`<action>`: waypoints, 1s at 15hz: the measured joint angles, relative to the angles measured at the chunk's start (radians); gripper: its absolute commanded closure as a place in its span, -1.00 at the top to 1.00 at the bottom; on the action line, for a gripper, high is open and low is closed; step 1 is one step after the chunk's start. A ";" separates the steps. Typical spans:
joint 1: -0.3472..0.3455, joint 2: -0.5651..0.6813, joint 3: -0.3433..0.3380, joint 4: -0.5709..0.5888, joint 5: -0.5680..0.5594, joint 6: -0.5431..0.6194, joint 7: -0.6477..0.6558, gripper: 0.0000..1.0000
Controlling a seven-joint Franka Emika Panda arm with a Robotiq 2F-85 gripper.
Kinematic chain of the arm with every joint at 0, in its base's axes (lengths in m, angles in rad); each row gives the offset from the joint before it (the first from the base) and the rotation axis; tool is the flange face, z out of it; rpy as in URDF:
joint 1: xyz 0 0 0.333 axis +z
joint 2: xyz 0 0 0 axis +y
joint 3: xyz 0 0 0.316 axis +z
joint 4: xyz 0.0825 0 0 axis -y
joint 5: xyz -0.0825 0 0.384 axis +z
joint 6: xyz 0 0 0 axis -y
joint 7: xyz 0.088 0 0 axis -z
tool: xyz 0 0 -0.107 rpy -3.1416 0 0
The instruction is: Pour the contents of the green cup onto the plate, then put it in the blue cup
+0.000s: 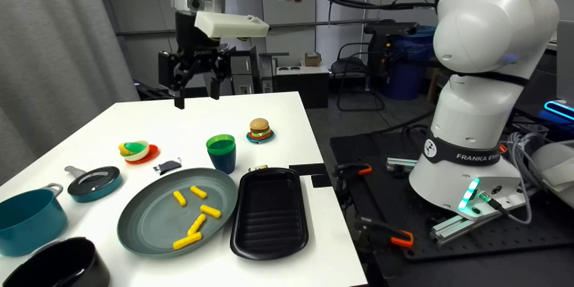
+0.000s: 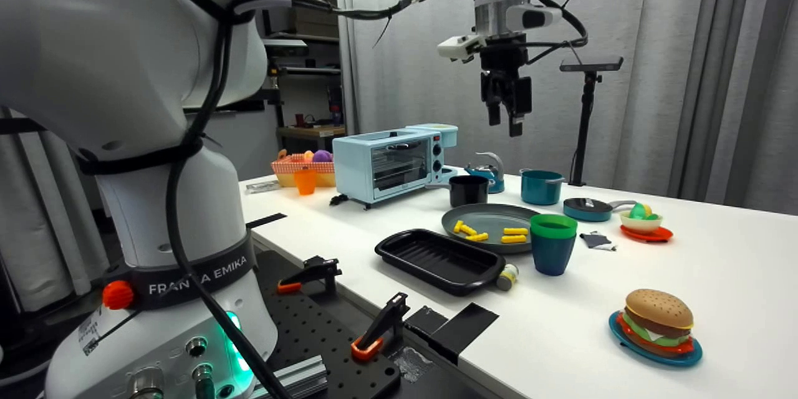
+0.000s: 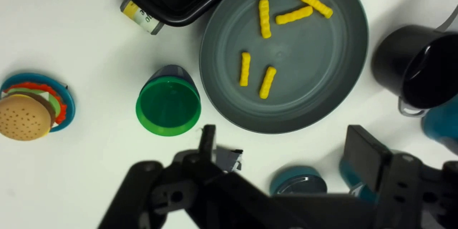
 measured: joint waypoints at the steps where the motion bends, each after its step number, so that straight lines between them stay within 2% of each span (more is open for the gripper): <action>1: -0.037 0.002 0.043 -0.011 0.000 0.009 -0.048 0.84; 4: -0.130 0.006 0.149 -0.053 0.000 0.022 -0.193 0.85; 8: -0.233 0.009 0.255 -0.126 0.000 0.023 -0.364 0.84; 13: -0.390 0.011 0.395 -0.243 0.000 0.023 -0.499 0.84; 15: -0.455 0.013 0.451 -0.292 0.000 0.023 -0.513 1.00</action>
